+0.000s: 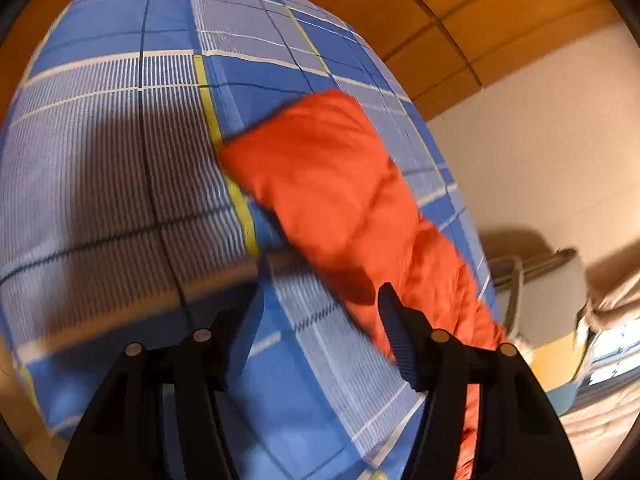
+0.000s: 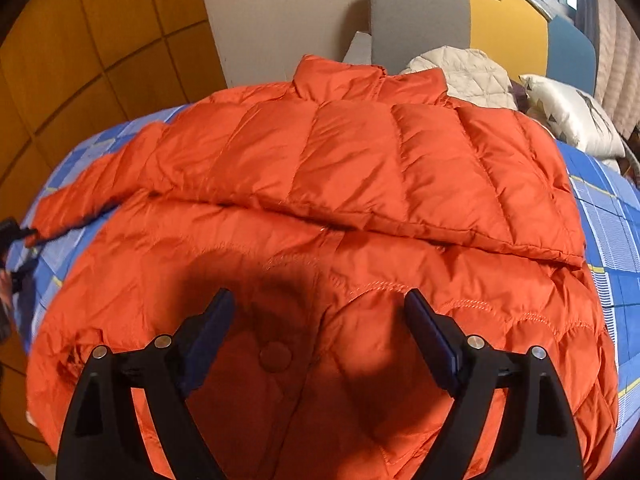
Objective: Fold large clothes
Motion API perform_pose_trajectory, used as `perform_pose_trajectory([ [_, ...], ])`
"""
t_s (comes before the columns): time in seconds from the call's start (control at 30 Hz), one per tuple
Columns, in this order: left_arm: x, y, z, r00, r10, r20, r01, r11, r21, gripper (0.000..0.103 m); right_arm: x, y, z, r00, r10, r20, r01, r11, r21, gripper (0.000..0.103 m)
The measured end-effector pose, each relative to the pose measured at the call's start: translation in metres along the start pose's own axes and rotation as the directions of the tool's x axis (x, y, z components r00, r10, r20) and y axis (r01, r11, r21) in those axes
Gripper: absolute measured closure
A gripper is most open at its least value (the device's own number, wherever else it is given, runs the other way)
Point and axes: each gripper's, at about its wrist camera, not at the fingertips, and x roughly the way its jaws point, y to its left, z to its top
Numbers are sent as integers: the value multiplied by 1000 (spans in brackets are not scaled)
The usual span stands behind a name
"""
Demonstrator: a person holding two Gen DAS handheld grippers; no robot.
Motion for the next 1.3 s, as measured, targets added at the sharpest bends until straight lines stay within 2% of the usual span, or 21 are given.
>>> perform_pose_trajectory([
  [0.17,12,-3,14,1000,-14,3,14,999,-45,42,2,5,-4,998,-54,14,54,999,-2,11],
  [0.23,16,-3,19,1000,-21,5,21,998,-60,46,5,4,-6,998,-67,0,67,998,6,11],
  [0.27,18,-3,21,999,-33,-5,32,998,-58,56,7,4,-7,997,-72,-4,72,997,6,11],
  [0.3,21,-4,22,999,-30,-15,29,998,-54,74,7,5,-8,997,-78,-5,78,997,0,11],
  [0.37,23,-6,25,999,-44,-8,43,998,-42,83,8,6,-9,996,-86,-5,86,996,-7,11],
  [0.4,20,-10,26,999,-40,11,40,999,-18,88,9,5,-10,997,-83,-6,83,997,-3,11],
  [0.53,-2,-33,21,994,-75,75,69,995,76,95,14,1,-12,997,-70,-26,70,997,21,11],
  [0.63,-23,-74,12,984,-136,117,106,967,232,97,16,-2,-14,998,-59,-28,60,997,42,11],
  [0.7,-37,-106,-2,971,-206,118,156,928,339,98,16,-3,-14,998,-51,-28,52,997,53,11],
  [0.8,-49,-148,-26,956,-274,100,198,861,468,98,14,-6,-12,999,-31,-25,33,996,77,11],
  [0.87,-56,-178,-53,944,-324,61,238,797,555,98,12,-8,-11,1000,-13,-21,15,995,99,11],
  [0.97,-55,-212,-95,933,-359,-5,274,705,654,98,3,-14,-7,1000,26,-3,-25,990,139,11],
  [1.1,-42,-238,-153,936,-340,-90,286,588,756,98,-9,-25,-1,997,72,25,-75,980,183,11],
  [1.13,-34,-243,-173,938,-323,-122,292,551,782,98,-12,-28,0,996,84,35,-89,976,196,11],
  [1.3,-12,-249,-237,954,-237,-184,274,437,857,98,-26,-40,13,984,161,77,-176,951,253,12],
])
